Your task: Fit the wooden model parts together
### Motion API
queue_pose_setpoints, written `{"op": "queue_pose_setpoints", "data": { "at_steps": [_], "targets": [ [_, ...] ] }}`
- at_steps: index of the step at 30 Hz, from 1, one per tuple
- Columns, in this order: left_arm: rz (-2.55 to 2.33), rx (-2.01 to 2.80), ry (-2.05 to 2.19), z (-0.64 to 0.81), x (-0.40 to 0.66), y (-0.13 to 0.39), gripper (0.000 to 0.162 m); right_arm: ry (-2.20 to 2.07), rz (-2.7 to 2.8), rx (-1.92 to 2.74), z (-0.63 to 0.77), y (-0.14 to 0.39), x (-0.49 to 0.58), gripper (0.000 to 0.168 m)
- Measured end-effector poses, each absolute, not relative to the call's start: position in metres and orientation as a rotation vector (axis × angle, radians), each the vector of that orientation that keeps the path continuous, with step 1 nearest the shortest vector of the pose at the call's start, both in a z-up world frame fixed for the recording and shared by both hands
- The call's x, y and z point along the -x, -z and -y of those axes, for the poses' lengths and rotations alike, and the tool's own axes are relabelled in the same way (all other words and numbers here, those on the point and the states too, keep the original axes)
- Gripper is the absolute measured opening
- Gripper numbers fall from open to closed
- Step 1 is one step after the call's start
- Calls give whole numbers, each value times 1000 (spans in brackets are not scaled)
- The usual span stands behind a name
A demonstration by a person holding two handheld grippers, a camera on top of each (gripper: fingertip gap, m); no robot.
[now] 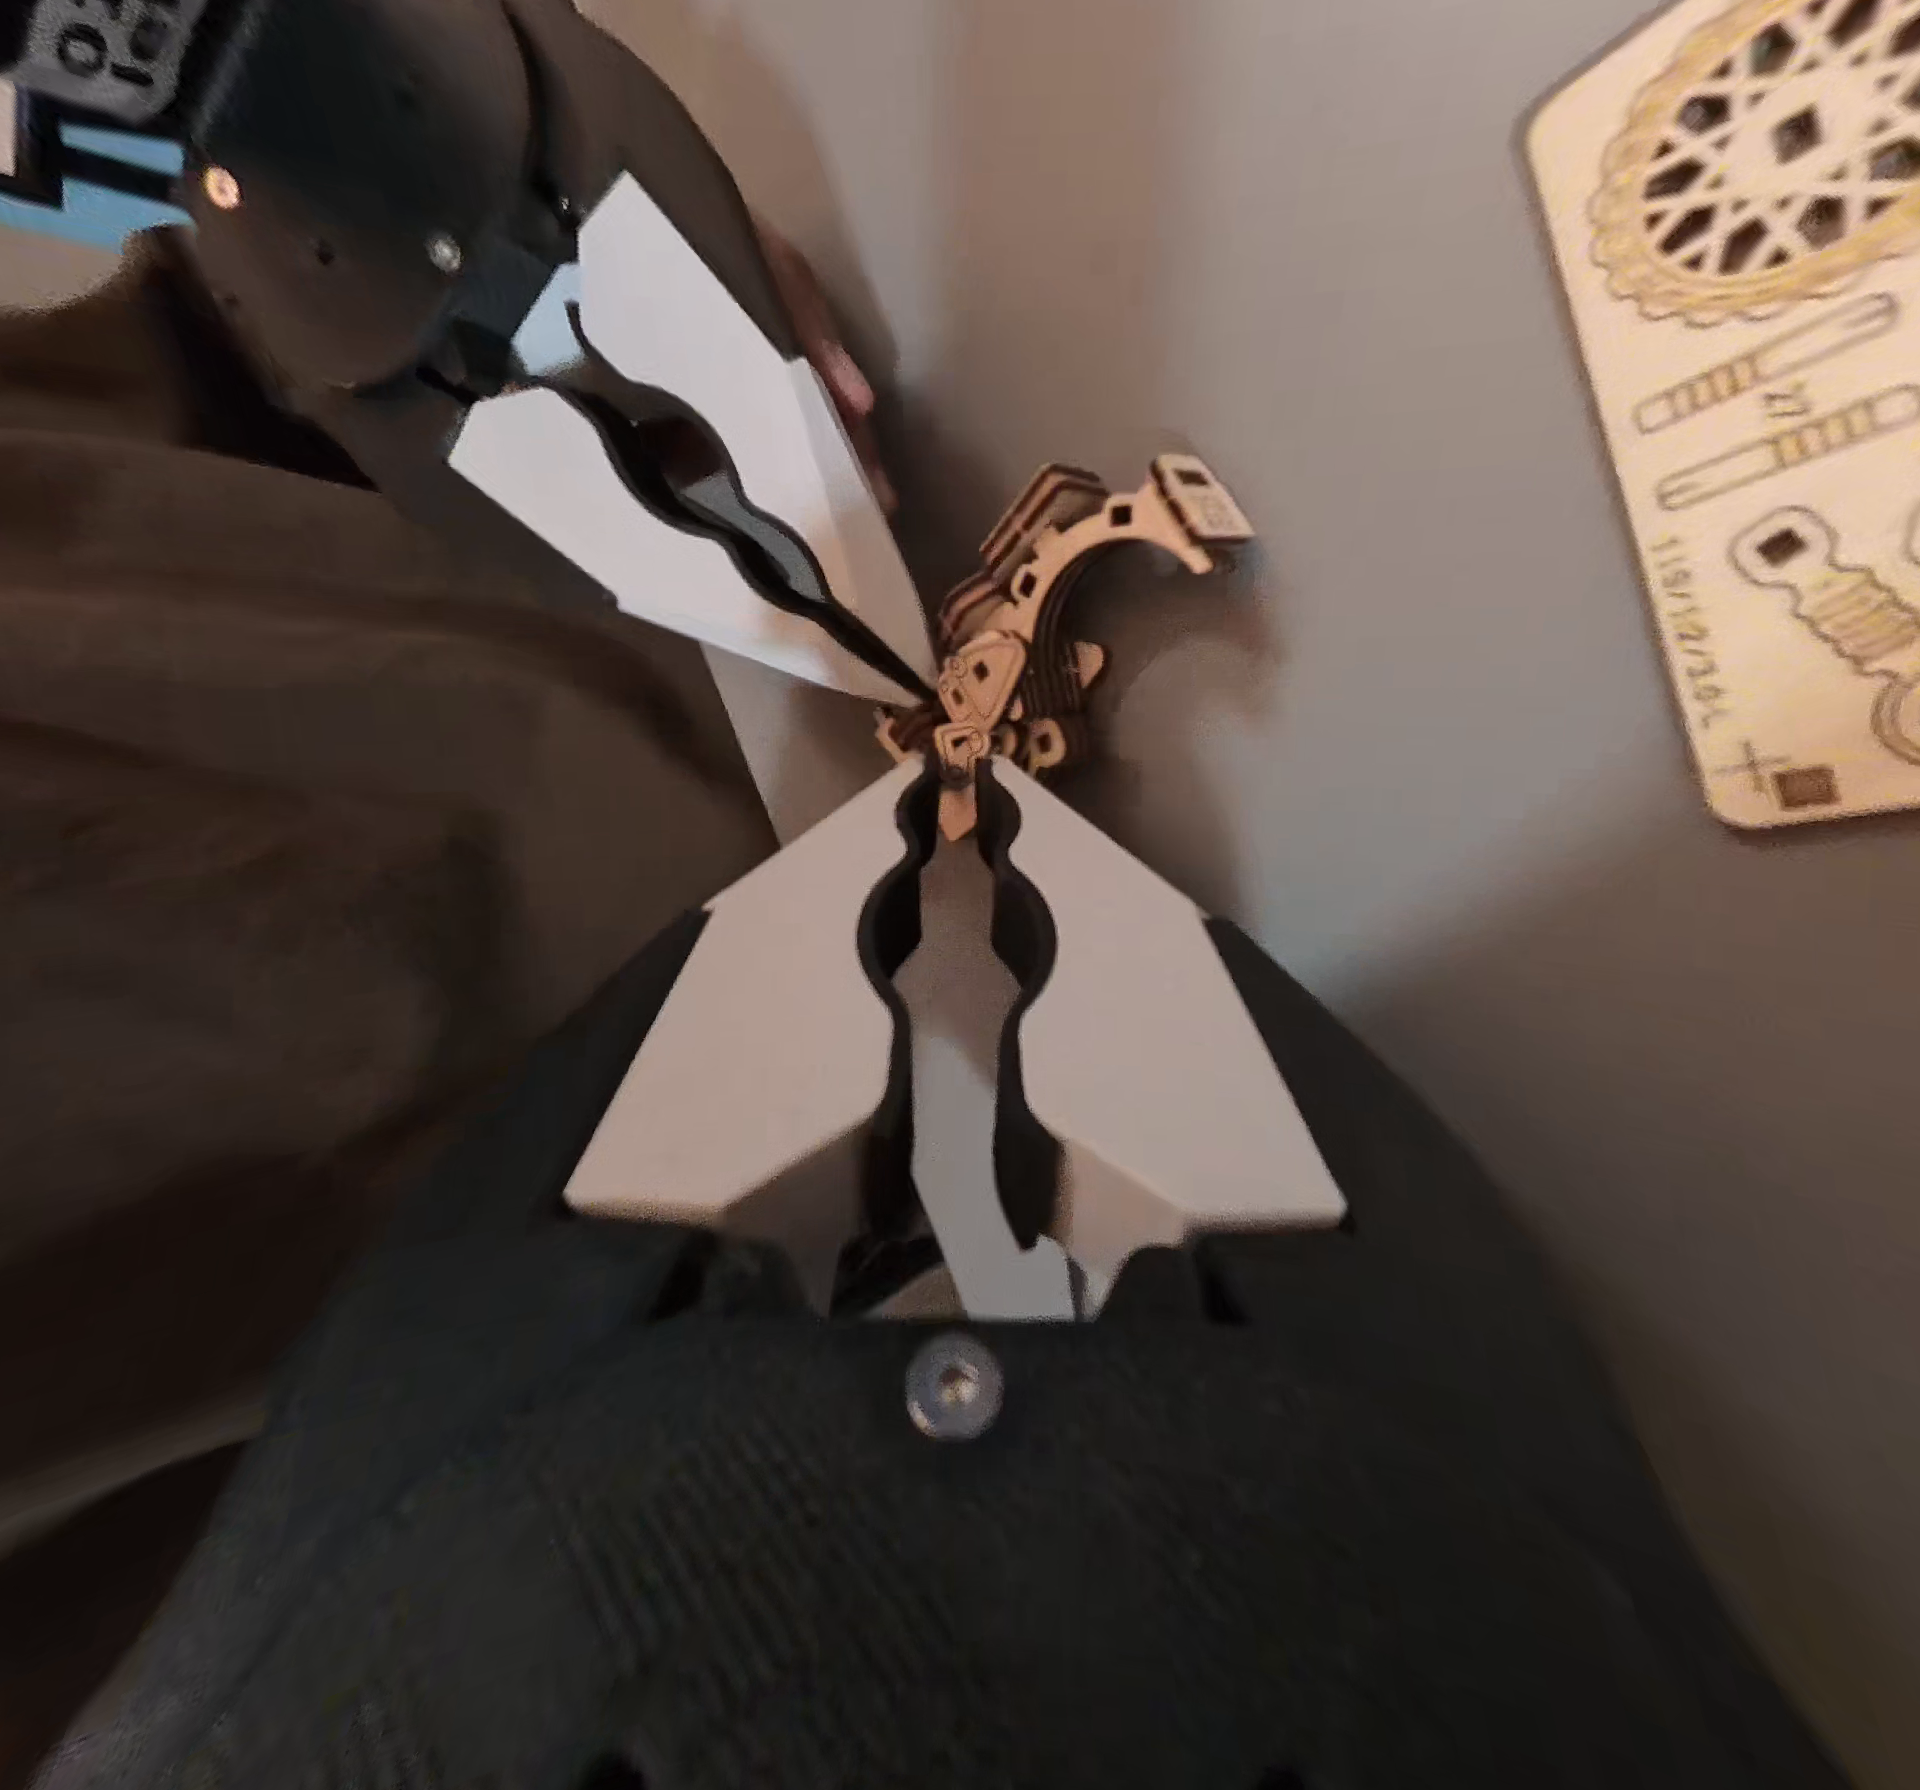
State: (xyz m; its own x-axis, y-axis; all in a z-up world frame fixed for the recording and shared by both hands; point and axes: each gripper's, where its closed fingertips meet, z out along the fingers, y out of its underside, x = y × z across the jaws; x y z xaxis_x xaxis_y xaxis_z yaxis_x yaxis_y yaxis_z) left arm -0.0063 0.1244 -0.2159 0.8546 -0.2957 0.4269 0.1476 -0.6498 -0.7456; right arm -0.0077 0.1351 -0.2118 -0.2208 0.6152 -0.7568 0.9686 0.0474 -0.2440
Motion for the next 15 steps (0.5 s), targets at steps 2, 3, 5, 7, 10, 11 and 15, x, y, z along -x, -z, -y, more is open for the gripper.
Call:
{"op": "queue_pose_setpoints", "data": {
  "at_steps": [2, 3, 5, 7, 10, 11, 15],
  "targets": [
    [-129, 2202, 650, -124, 4, 219, 0, 1080, -1902, -1608, -135, 212, 6, 5],
    [-140, 2205, 637, -124, 3, 219, 0, 1095, -1931, -1613, -134, 212, 6, 5],
    [-151, 2205, 624, -124, 2, 219, 0, 1111, -1978, -1626, -134, 212, 5, 5],
    [-150, 2200, 634, -123, 2, 218, 0, 1124, -1994, -1626, -131, 212, 4, 5],
    [-127, 2164, 684, -123, 3, 213, 0, 1132, -1972, -1596, -119, 213, -2, 5],
    [-113, 2153, 706, -122, 4, 212, 0, 1138, -1977, -1595, -118, 213, -2, 5],
    [-71, 2133, 748, -121, 8, 210, 0, 1229, -2056, -1617, -124, 206, 1, 5]
  ]
}}
